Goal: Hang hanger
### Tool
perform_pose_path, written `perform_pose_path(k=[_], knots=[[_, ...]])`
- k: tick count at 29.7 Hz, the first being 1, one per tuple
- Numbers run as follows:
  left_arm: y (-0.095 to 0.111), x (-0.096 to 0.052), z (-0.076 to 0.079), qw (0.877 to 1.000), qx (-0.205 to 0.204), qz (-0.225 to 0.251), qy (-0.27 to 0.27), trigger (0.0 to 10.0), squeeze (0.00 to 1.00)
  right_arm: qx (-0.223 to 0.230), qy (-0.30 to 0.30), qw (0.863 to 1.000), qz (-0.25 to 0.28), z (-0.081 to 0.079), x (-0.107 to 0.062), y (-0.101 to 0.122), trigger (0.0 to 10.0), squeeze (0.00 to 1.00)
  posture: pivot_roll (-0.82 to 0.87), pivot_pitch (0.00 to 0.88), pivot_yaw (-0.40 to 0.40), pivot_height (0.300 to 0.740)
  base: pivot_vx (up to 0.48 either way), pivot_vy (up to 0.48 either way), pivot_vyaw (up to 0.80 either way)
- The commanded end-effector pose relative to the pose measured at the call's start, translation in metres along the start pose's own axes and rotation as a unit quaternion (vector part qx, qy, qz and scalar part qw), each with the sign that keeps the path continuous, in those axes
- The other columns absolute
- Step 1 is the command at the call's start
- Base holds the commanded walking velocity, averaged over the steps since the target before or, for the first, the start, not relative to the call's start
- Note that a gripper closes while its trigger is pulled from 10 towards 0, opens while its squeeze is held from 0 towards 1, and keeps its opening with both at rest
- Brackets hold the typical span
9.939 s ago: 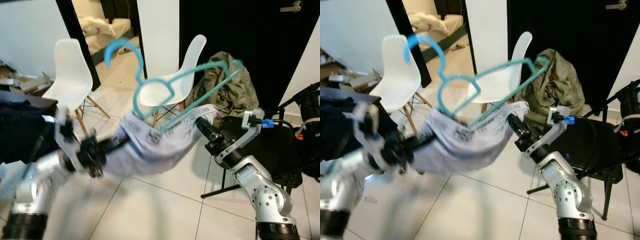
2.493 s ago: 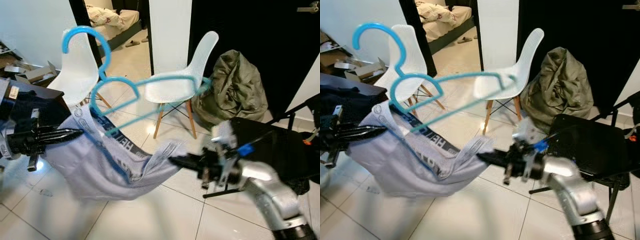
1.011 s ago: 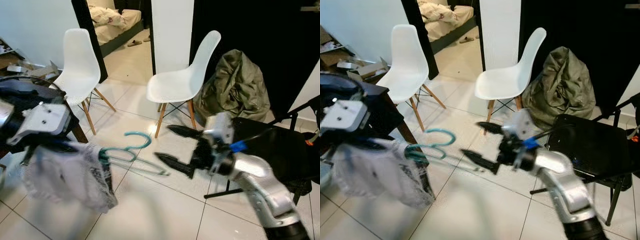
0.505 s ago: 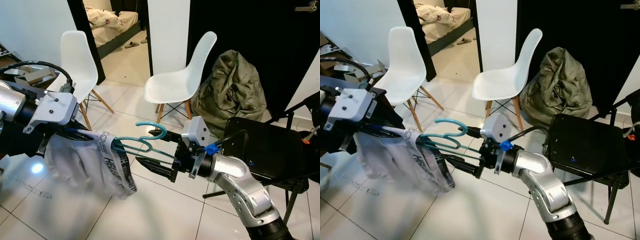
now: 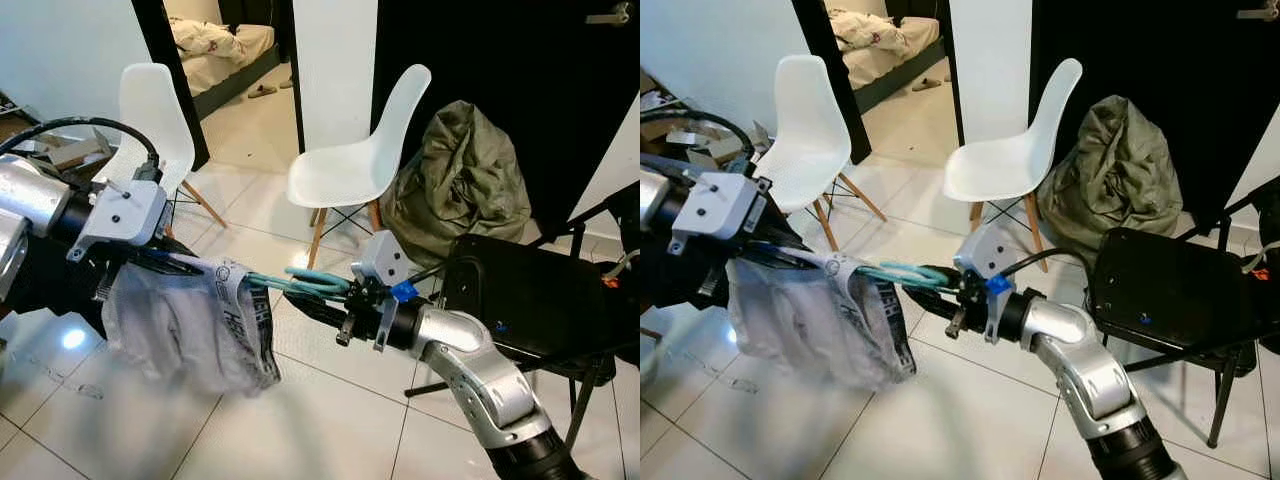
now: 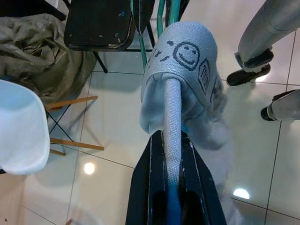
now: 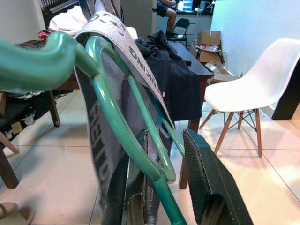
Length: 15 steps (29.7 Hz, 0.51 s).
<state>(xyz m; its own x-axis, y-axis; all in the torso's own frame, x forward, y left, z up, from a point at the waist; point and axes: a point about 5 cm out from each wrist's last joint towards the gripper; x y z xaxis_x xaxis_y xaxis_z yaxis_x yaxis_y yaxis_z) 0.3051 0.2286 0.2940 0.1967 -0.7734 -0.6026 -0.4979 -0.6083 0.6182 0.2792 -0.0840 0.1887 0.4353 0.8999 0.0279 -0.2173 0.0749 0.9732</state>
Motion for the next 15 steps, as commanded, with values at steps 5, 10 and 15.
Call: perform_pose_path(k=[5,10,15], knots=[[0.002,0.005,-0.003,1.0,0.005,0.014,-0.007,0.0,0.0,-0.002,-0.003,1.0,0.001,0.0,0.001,0.0,0.0,0.0,-0.02,0.031,0.092,0.74,0.0,0.0,0.0],[0.004,0.007,-0.007,0.999,-0.001,0.038,0.0,3.6,1.0,-0.003,-0.009,1.0,0.002,0.002,0.0,0.001,0.0,0.0,-0.02,0.031,0.092,0.74,0.0,0.0,0.0],[0.009,0.007,-0.016,0.997,-0.005,0.074,0.031,10.0,1.0,-0.003,-0.017,1.0,0.004,0.003,0.0,0.001,0.0,0.0,-0.02,0.032,0.093,0.74,0.0,0.0,0.0]])
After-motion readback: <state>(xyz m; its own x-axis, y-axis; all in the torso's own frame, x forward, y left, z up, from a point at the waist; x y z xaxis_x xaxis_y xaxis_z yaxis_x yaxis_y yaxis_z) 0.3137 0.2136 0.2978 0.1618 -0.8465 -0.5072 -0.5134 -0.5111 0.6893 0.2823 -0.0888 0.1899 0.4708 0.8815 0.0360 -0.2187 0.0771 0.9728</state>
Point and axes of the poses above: a point about 5 cm out from each wrist's last joint towards the gripper, its own x axis pointing out of the wrist towards the gripper, its own y axis along the axis of the wrist's last joint, z = x × y, and after that the axes turned 4 degrees about -x, right-handed
